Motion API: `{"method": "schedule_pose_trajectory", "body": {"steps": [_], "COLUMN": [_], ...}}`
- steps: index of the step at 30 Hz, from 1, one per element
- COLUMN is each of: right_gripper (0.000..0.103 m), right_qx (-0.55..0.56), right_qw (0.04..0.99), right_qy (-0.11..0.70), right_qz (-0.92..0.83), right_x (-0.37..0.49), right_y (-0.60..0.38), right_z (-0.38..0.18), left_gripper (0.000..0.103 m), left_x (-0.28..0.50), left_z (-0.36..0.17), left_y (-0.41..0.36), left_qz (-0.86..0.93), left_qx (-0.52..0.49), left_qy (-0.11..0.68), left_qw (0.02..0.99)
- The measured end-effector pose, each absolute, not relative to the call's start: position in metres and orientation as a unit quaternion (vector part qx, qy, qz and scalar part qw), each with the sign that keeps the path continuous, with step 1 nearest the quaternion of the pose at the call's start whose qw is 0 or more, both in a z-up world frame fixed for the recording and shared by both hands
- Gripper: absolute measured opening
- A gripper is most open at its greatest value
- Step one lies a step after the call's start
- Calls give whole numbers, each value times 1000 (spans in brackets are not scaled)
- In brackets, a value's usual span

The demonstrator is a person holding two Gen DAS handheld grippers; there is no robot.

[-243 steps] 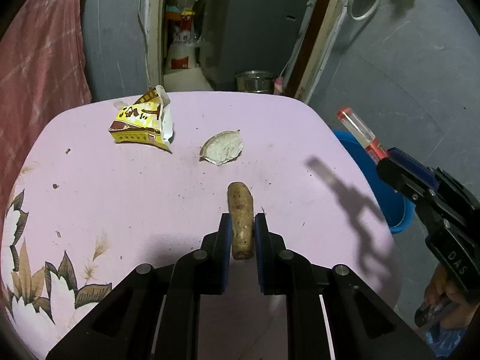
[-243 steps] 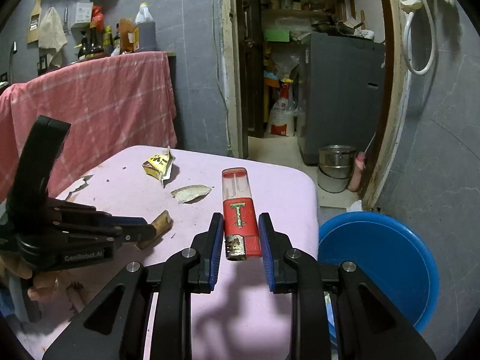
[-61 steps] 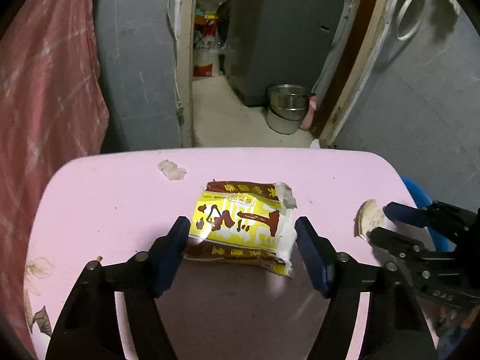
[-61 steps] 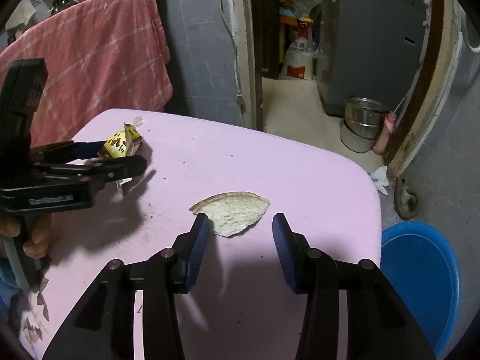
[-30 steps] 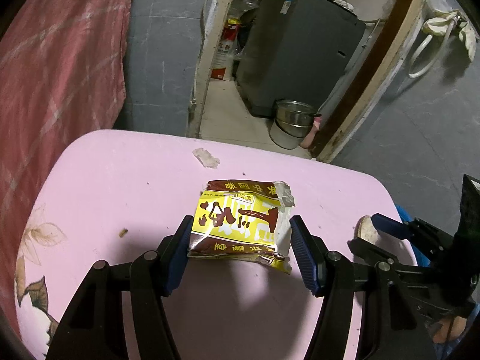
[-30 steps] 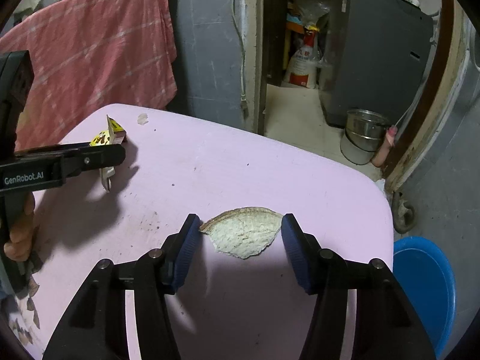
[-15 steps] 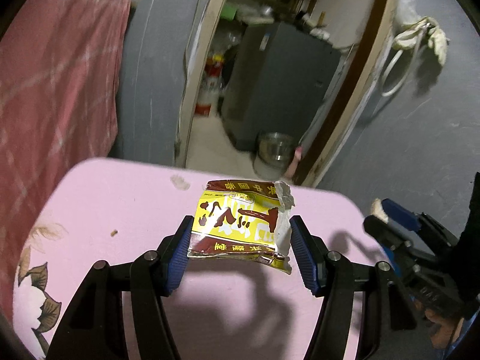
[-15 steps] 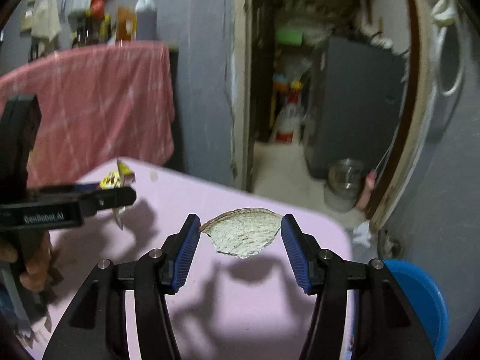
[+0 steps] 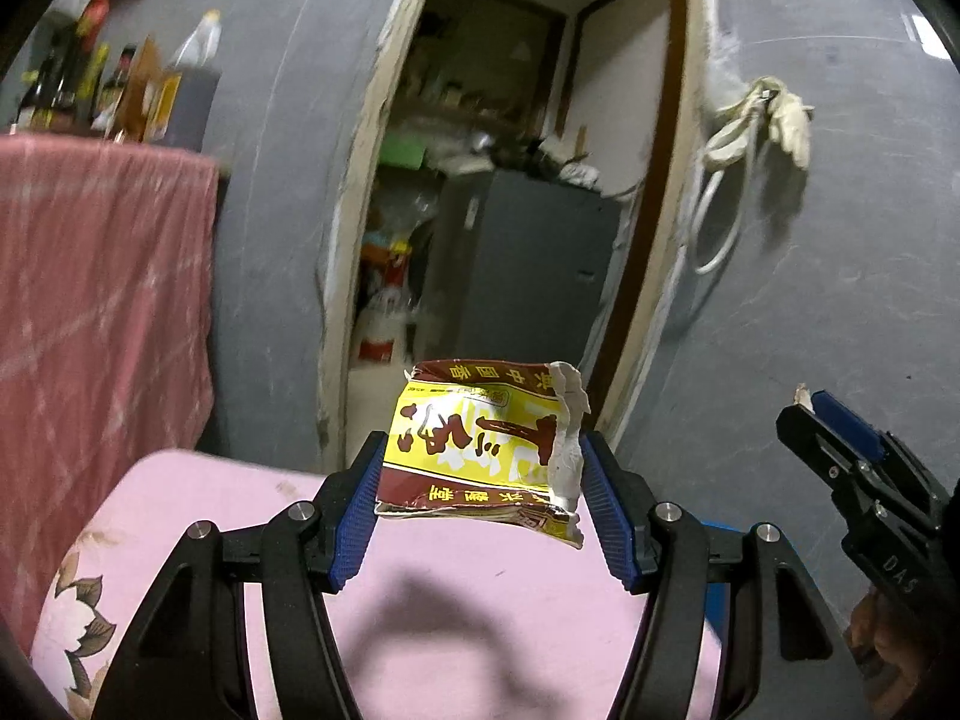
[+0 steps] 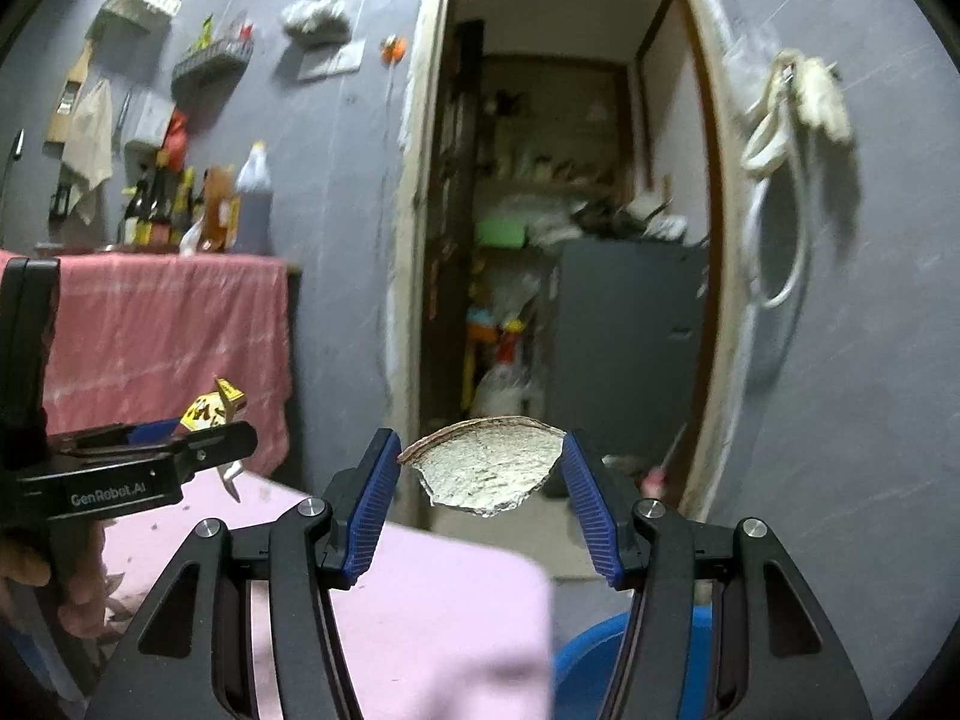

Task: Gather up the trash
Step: 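Lift the yellow bag and pale scrap and carry them over the blue basin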

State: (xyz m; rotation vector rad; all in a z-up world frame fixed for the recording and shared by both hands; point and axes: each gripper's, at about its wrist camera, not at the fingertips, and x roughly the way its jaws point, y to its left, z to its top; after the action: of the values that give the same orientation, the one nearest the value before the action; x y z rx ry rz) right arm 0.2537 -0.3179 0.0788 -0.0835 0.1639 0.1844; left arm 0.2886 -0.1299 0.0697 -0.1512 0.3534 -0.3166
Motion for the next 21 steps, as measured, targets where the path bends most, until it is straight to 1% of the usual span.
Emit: {"method": "schedule_pose_trajectory", "body": {"steps": [2,9,16,21], "right_gripper": [54,54,54,54], "right_qx": [-43,-38,-33,-22], "right_qw": [994,998,998,997], "right_qy": [66,47,52,70], "right_qz": [75,34,-5,-23], "right_x": [243,219,201,194], "right_y": [-328,-365,-403,-432], "right_z": [85,89,82,70], "left_gripper": [57,57,57,57], "left_x": [283,269,263,264], "left_z": [76,82,76,66], "left_y": [-139,-181,-227,-257], "left_qz": [-163,-191,-218,-227], "left_qx": [-70,-55,-46,-42], "left_qy": [162,142,145,161], "left_qw": [971,970,964,959]}}
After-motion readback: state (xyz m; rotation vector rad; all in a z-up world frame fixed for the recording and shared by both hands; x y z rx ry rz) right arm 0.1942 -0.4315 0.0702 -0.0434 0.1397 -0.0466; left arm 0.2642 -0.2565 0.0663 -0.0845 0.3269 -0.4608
